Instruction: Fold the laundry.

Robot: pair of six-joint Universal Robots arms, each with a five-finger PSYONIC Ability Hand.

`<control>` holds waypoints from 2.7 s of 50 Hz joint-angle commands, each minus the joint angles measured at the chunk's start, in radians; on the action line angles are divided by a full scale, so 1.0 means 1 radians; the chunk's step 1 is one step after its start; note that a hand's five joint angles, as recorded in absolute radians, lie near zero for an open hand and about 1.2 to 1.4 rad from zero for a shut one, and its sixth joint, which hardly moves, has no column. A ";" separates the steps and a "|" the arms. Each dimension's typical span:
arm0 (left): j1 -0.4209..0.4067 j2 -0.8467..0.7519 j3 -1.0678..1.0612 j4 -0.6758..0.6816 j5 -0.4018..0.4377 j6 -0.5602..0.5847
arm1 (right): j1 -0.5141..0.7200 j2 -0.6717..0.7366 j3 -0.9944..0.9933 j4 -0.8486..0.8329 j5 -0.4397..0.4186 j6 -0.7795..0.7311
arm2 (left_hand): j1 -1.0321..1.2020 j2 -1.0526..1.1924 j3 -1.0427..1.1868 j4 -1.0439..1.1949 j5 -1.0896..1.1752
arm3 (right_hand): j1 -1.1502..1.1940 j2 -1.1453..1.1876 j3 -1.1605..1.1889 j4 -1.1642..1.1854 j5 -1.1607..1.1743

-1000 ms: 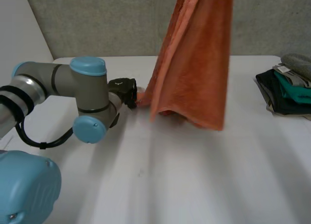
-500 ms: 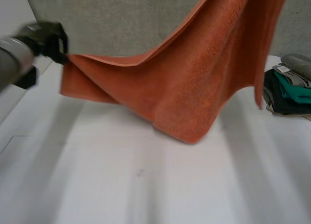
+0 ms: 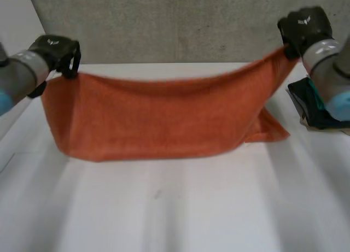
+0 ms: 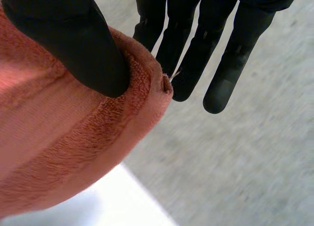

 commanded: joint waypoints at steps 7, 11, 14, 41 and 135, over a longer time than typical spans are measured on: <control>-0.056 -0.068 0.502 0.352 -0.141 -0.084 | 0.013 0.191 -0.297 -0.651 0.087 0.123 | 0.233 0.199 0.207 0.198 0.238 | 0.267 0.223 0.208 0.200 0.216; -0.052 0.001 0.371 0.372 -0.148 -0.126 | 0.016 0.176 -0.260 -0.629 0.062 0.132 | 0.233 0.199 0.207 0.198 0.238 | 0.267 0.223 0.208 0.200 0.216; -0.045 0.041 0.259 0.386 -0.137 -0.137 | 0.015 0.164 -0.229 -0.613 0.058 0.132 | 0.233 0.199 0.207 0.198 0.238 | 0.267 0.223 0.208 0.200 0.216; 0.025 0.121 -0.690 0.389 -0.094 0.095 | -0.062 -0.007 0.498 -0.194 -0.071 -0.018 | 0.233 0.199 0.207 0.198 0.238 | 0.267 0.223 0.208 0.200 0.216; 0.056 0.302 -0.961 -0.274 0.010 0.798 | -0.237 -0.225 0.635 0.632 -0.180 -0.715 | 0.233 0.199 0.207 0.198 0.238 | 0.267 0.223 0.208 0.200 0.216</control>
